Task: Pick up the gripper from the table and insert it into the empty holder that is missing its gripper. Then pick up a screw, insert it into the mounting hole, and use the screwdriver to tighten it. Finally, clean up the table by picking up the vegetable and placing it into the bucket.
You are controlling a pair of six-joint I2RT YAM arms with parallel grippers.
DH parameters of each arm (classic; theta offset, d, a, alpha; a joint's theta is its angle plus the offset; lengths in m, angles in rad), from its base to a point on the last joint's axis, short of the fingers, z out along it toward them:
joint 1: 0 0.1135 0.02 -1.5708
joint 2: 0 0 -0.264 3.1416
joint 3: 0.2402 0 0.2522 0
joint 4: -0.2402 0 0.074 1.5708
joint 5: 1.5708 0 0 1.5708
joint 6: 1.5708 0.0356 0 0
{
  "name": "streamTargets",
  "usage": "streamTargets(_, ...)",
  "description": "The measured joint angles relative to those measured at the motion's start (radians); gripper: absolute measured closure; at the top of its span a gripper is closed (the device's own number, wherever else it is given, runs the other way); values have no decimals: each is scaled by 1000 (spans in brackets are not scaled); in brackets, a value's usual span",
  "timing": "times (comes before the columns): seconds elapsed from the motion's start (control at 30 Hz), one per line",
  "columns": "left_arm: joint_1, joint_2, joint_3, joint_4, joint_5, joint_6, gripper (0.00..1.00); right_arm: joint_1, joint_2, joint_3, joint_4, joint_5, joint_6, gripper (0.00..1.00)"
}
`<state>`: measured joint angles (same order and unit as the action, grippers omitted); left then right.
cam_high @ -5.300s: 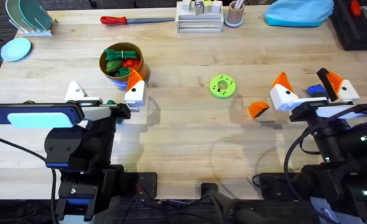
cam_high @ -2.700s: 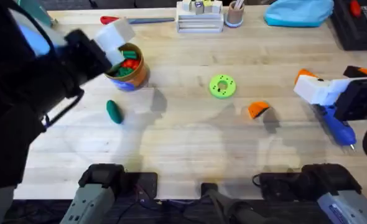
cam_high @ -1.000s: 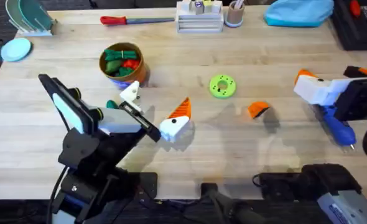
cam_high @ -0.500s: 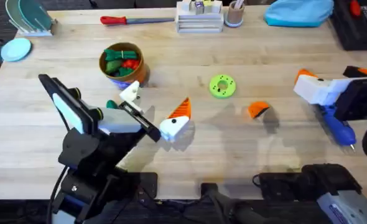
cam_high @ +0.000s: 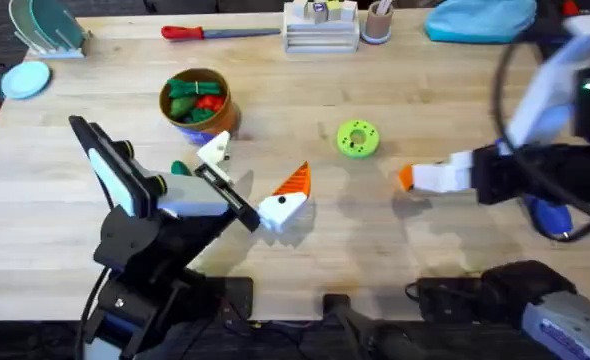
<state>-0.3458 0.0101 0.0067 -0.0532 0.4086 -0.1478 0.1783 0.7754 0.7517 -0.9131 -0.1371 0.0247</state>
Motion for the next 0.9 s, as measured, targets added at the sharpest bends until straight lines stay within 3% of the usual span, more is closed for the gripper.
streamTargets(0.13,0,0,0,0,10,0,8,70,86,0,7,61,-3,10)
streamTargets(0.4,0,0,0,0,15,-3,8,82,252,0,12,93,-2,12)
streamTargets(0.53,0,0,0,0,15,-3,8,82,328,0,50,95,-1,239)
streamTargets(0.7,0,0,0,0,15,-3,8,82,359,0,60,96,2,402)
streamTargets(0.73,0,0,0,0,15,-3,8,82,359,0,66,95,2,455)
streamTargets(0.77,0,0,0,0,15,-3,8,82,359,0,77,95,6,581)
streamTargets(0.9,0,0,0,0,15,-3,8,82,359,0,80,95,17,685)
